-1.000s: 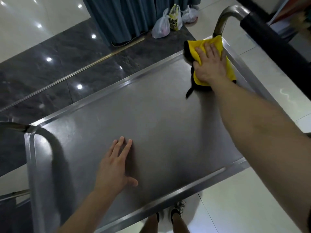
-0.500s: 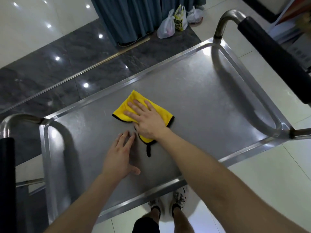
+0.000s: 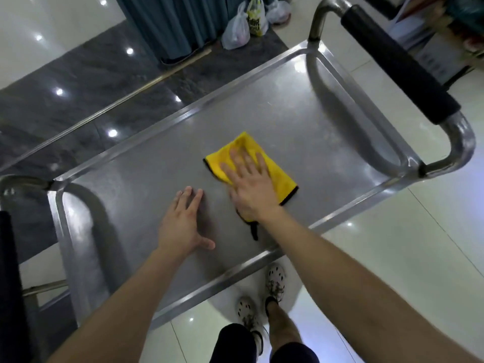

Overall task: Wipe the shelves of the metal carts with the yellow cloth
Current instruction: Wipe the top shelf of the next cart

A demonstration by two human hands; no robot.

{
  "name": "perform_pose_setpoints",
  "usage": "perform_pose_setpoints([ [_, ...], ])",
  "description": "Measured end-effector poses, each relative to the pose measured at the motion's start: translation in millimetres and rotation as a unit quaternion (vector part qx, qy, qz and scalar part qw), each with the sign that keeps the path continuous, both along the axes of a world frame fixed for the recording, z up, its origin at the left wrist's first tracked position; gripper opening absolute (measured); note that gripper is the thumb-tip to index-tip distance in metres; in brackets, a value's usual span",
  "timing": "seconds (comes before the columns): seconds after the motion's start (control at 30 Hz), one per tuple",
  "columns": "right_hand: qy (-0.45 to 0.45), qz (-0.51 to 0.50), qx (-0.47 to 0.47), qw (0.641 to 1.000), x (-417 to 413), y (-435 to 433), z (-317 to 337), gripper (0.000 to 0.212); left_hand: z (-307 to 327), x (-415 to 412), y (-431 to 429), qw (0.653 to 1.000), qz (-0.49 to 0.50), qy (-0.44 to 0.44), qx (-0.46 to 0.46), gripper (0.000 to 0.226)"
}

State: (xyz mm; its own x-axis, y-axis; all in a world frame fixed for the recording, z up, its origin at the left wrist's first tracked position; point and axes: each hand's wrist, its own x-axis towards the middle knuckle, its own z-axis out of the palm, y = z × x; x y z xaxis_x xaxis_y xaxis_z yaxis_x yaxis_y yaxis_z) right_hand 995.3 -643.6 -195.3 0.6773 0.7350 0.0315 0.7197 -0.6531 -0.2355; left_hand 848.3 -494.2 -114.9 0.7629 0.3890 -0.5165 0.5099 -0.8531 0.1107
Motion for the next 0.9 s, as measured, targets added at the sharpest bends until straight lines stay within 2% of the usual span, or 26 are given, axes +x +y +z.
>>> perform_pose_setpoints([
  [0.1,0.029,0.077,0.026,0.996,-56,11,3,0.061,-1,-3,0,1.0,-0.006,-0.009,0.0,0.155],
  [0.23,0.013,0.111,0.007,0.994,-6,-33,9,0.059,-2,-1,0,1.0,-0.005,-0.007,-0.007,0.159],
  [0.33,-0.002,-0.016,-0.01,1.0,75,-106,9,0.057,-3,0,1,1.0,-0.004,-0.012,-0.016,0.161],
  [0.43,0.044,-0.176,-0.038,0.983,139,-186,14,0.059,-7,-1,2,1.0,-0.005,-0.018,-0.018,0.16],
  [0.5,0.05,-0.226,-0.051,0.972,147,-204,15,0.06,-8,-1,2,1.0,-0.008,-0.02,-0.008,0.16],
  [0.6,0.021,-0.252,-0.062,0.966,103,-169,15,0.062,-10,-3,3,1.0,-0.007,-0.022,0.002,0.16],
  [0.67,0.014,-0.181,-0.055,0.982,45,-135,13,0.065,-11,-4,3,1.0,-0.002,-0.025,0.001,0.16],
  [0.73,0.01,-0.067,-0.026,0.997,-23,-103,9,0.066,-13,-4,5,1.0,0.0,-0.031,0.002,0.159],
  [0.8,0.031,0.033,-0.007,0.999,-74,-81,9,0.066,-15,-6,5,0.999,0.0,-0.033,0.003,0.16],
  [0.9,0.049,0.11,-0.01,0.993,-80,-85,11,0.062,-17,-7,8,0.999,0.001,-0.034,-0.004,0.161],
])
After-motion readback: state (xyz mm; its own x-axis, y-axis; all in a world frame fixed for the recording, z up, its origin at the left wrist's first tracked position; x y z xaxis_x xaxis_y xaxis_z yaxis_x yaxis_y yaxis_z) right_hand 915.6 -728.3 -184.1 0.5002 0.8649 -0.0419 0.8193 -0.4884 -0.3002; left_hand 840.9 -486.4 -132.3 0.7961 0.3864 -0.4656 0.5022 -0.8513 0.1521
